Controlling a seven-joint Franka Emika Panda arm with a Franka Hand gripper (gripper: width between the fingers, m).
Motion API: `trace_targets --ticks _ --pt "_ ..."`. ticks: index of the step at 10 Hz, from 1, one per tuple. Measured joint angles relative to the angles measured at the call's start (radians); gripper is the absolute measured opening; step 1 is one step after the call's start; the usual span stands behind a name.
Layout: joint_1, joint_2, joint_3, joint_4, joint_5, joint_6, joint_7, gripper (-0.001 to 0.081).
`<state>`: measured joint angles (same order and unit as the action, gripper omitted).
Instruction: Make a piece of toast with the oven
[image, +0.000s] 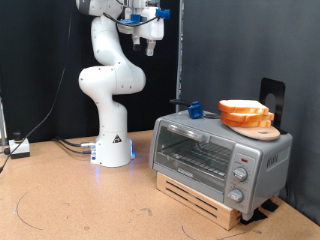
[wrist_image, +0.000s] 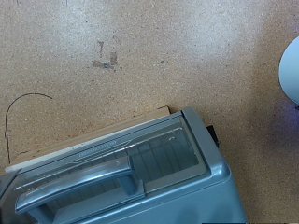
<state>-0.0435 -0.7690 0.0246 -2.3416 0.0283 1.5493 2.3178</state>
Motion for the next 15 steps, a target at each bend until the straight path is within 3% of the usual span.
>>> trace_targets --ticks 2,4,6,7,8,10,13,14,15 --pt "0.031 -0.015 0.003 0.0 0.019 0.002 -0.123 0.0807" --pt "0.111 -0.059 0.006 -0.005 0.027 -0.001 -0.296 0.0807" --pt "0.17 -0.103 0.006 -0.051 0.01 0.016 -0.467 0.0807" --pt "0.163 -0.102 0.007 -0.05 0.016 0.016 -0.429 0.0807" --pt "0.171 -0.103 -0.003 -0.051 0.036 0.019 -0.492 0.0807" --pt "0.221 -0.1 -0.069 -0.072 0.094 0.126 -0.706 0.0807" --pt "0.291 -0.049 -0.145 -0.126 0.102 0.385 -1.03 0.0807" --pt "0.286 -0.049 -0.143 -0.125 0.104 0.367 -0.992 0.0807" --pt "0.292 -0.051 -0.152 -0.126 0.124 0.364 -1.03 0.0807"
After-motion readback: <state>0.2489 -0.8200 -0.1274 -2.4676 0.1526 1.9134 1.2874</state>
